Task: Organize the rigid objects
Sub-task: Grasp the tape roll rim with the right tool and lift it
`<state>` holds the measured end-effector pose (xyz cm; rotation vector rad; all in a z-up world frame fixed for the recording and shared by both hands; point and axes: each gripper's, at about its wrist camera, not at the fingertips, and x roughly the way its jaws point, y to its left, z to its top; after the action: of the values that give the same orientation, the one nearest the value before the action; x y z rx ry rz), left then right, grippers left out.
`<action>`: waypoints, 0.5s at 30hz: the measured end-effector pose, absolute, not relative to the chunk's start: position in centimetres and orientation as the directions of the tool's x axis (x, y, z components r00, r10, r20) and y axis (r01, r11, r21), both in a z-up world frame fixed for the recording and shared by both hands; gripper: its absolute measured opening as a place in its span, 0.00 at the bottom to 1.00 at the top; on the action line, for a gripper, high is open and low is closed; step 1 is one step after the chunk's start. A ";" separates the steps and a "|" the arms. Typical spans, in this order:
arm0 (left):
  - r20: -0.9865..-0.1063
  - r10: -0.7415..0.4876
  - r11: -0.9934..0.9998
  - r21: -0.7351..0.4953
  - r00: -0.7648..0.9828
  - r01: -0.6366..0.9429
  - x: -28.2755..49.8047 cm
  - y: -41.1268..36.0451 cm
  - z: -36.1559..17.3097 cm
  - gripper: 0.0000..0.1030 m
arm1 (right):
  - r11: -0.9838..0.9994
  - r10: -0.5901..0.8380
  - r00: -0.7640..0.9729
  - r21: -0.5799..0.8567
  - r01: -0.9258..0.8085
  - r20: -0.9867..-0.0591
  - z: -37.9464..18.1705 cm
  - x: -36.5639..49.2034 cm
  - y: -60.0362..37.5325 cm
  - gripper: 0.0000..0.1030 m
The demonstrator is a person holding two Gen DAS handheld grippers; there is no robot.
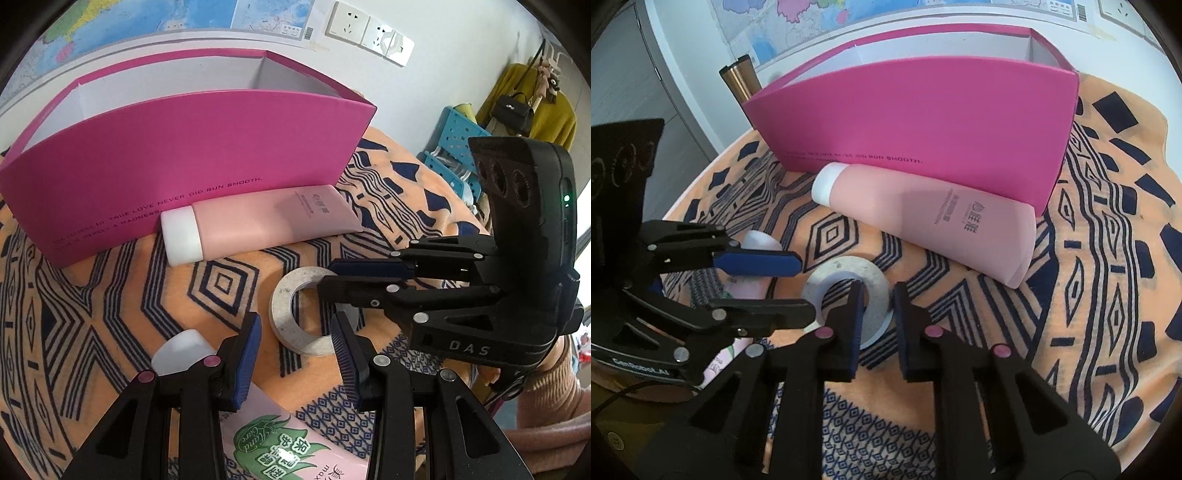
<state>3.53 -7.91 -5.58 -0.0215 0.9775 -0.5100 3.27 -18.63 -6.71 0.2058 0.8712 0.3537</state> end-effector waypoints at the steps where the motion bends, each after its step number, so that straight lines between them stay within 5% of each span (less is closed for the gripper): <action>1: -0.786 -0.422 0.882 -0.242 0.451 0.404 3.5 -7.9 -5.6 0.39 | 0.921 0.388 0.594 0.323 -0.218 -0.705 -6.6 3.2 -18.8 0.16; 15: -0.767 -0.460 0.861 -0.263 0.447 0.435 3.4 -8.9 -4.9 0.33 | 0.915 0.393 0.646 0.344 -0.209 -0.654 -4.5 1.5 -20.3 0.16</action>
<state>3.44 -8.90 -4.90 -0.0289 0.9590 -0.5539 1.45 -20.26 -4.52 0.2475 0.7984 0.3462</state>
